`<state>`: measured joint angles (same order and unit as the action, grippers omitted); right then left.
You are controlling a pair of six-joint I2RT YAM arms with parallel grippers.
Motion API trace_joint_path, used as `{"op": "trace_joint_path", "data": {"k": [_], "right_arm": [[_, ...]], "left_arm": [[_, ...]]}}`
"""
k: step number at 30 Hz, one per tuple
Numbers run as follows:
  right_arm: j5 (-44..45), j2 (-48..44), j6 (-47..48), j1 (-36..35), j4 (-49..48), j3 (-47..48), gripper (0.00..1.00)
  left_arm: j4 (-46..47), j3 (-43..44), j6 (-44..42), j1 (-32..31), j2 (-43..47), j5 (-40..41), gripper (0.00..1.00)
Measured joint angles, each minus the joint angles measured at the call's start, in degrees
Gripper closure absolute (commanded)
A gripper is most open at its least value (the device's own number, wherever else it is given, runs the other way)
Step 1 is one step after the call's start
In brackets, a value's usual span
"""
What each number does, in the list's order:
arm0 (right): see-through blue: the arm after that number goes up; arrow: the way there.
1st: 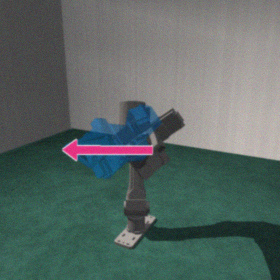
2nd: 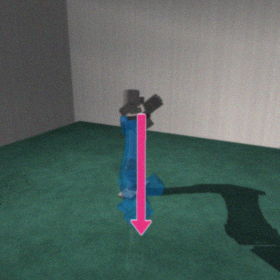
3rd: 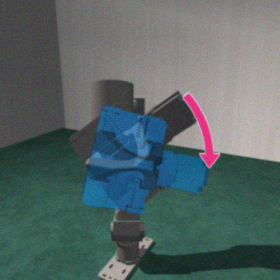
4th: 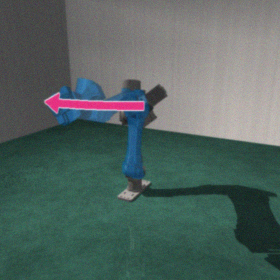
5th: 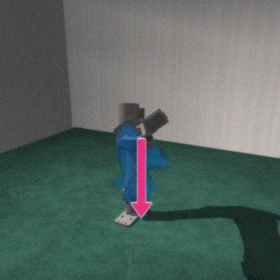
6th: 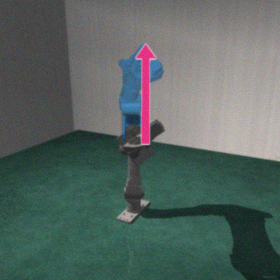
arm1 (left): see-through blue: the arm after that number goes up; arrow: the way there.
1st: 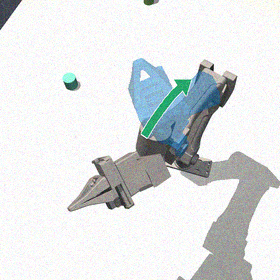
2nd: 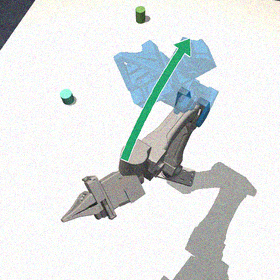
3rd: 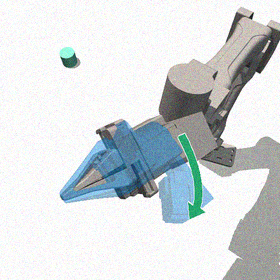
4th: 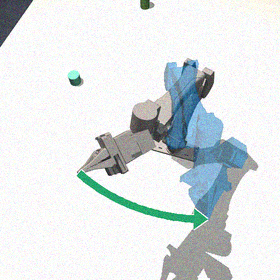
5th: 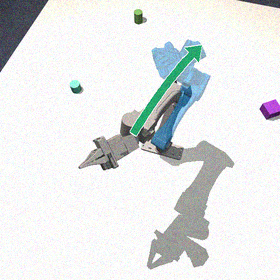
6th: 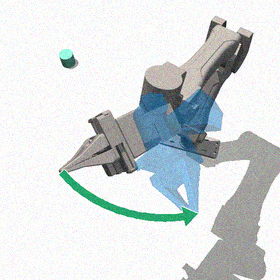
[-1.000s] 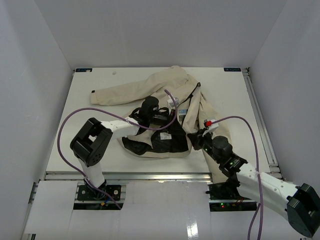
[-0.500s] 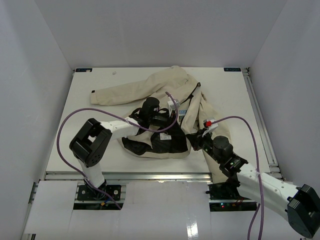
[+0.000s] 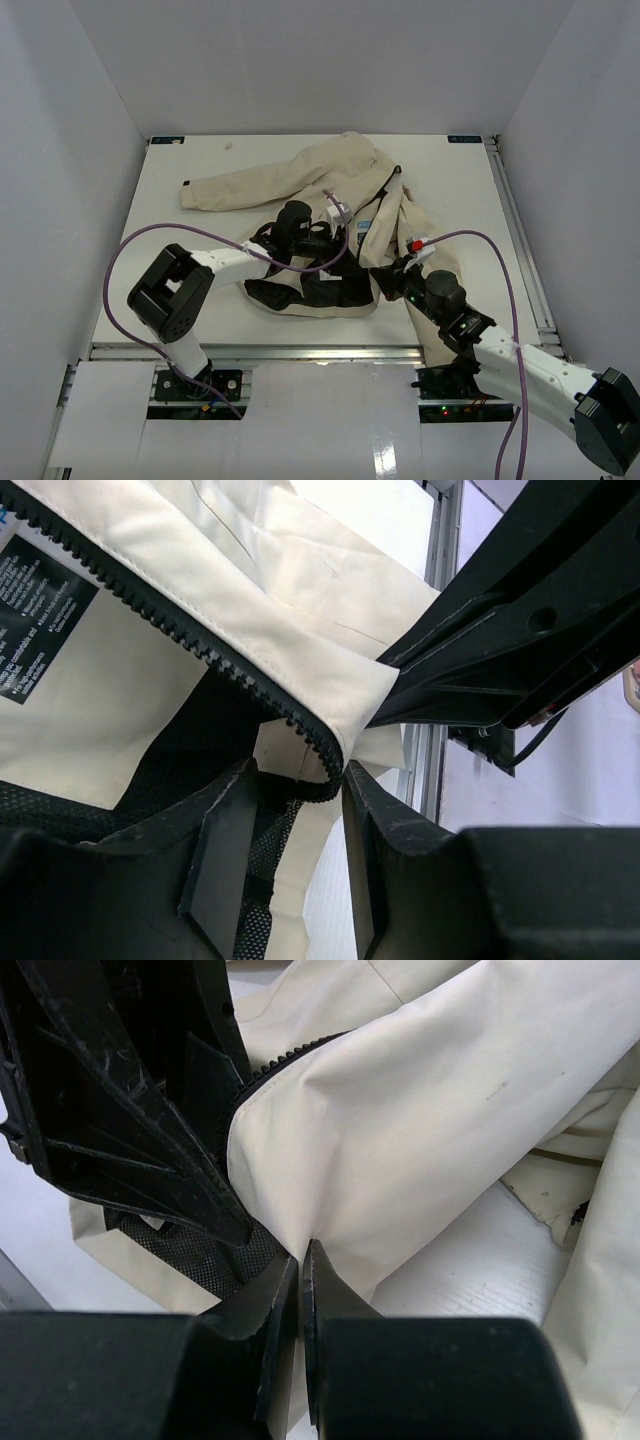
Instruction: Zip up the jacket
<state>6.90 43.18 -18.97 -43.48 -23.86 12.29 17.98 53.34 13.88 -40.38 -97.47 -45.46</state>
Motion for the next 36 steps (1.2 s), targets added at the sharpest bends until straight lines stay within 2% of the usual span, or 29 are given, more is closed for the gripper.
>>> {"op": "trace_joint_path", "data": {"k": [10, 15, 17, 19, 21, 26, 31, 36], "right_arm": [[-1.21, 0.74, -0.57, 0.26, -0.08, 0.59, 0.92], [-1.61, 0.64, -0.82, 0.28, -0.10, 0.59, 0.92], [-1.89, 0.63, -0.95, 0.29, -0.10, 0.59, 0.87], [-2.23, 0.58, -1.13, 0.30, -0.09, 0.59, 0.69], [-2.56, 0.27, -1.27, 0.30, 0.13, 0.65, 0.57], [-1.49, -2.78, -0.92, 0.28, 4.56, 2.46, 0.39], [-1.29, -7.76, -0.45, 0.28, 6.05, 4.35, 0.46], [-5.43, -8.60, -0.37, 0.23, 2.59, 3.35, 0.61]], "left_arm": [[5.00, -1.44, 1.00, -0.03, 0.82, -0.38, 0.56], [6.91, -1.44, 1.85, -0.04, 0.81, -1.05, 0.76], [7.71, -1.44, 2.34, -0.04, 0.80, -1.78, 0.92], [8.41, -1.45, 2.94, -0.04, 0.78, -2.70, 1.00], [9.17, -1.50, 3.76, -0.04, 0.76, -3.63, 1.00], [8.83, -1.28, 6.47, -0.02, 0.76, -4.69, 1.00], [2.85, 2.36, 9.51, -0.02, 0.72, -4.72, 1.00], [1.10, 4.20, 12.57, -0.02, 0.72, -5.09, 1.00]]}}
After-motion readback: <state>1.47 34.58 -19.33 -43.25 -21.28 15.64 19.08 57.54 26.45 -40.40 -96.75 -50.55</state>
